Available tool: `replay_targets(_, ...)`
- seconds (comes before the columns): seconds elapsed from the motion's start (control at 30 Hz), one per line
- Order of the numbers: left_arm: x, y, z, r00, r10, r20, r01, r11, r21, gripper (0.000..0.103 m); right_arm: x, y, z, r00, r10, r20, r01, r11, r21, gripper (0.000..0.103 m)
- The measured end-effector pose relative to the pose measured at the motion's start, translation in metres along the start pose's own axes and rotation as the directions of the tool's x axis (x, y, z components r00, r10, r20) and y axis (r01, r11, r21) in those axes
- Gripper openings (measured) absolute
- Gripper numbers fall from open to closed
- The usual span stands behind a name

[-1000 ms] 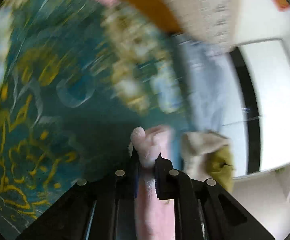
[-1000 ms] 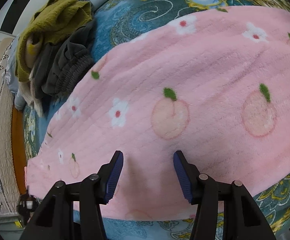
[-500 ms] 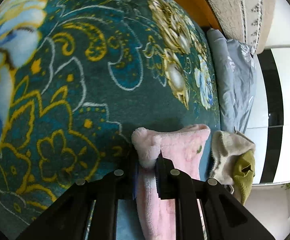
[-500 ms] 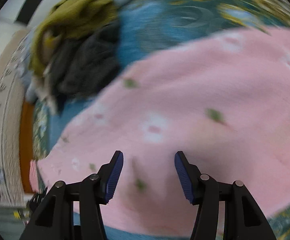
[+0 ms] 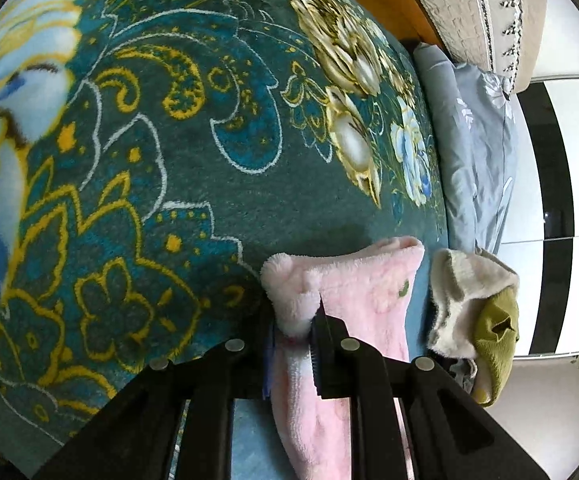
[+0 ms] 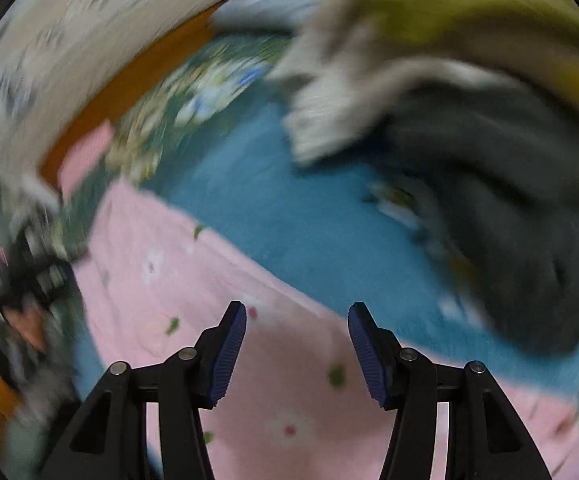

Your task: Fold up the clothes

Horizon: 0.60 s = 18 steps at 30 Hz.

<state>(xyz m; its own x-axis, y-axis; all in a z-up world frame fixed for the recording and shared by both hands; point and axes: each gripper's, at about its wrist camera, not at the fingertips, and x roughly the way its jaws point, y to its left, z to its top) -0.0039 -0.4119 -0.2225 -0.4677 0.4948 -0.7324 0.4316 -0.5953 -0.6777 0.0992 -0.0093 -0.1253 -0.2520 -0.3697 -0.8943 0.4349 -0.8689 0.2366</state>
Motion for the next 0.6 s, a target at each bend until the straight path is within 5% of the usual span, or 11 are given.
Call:
replay_targets(0.23, 0.0, 0.004, 0.0, 1.0, -0.021, -0.012, 0.021, 1.0, -0.008, 0.015, 0.044, 0.043, 0.011, 0.991, 0.06, -0.122, -0.085, 0.974, -0.21, 0.055)
replay_targets(0.27, 0.0, 0.005, 0.0, 1.0, -0.025, -0.013, 0.025, 1.0, -0.01, 0.015, 0.047, 0.047, 0.011, 0.989, 0.053, -0.139, -0.086, 0.967, -0.242, 0.048)
replay_targets(0.33, 0.0, 0.006, 0.0, 0.999, -0.034, -0.015, 0.034, 0.999, -0.015, 0.015, 0.053, 0.054, 0.009, 0.985, 0.031, -0.171, -0.083, 0.948, -0.306, 0.016)
replay_targets(0.4, 0.0, 0.007, 0.0, 0.999, -0.043, -0.017, 0.043, 0.999, -0.017, 0.015, 0.057, 0.058, 0.009, 0.982, 0.018, -0.19, -0.085, 0.931, -0.354, 0.007)
replay_targets(0.6, 0.002, 0.012, -0.002, 0.999, -0.045, -0.003, 0.045, 0.999, -0.022, 0.017, 0.058, 0.017, 0.03, 0.989, 0.058, -0.139, -0.078, 0.987, -0.14, 0.007)
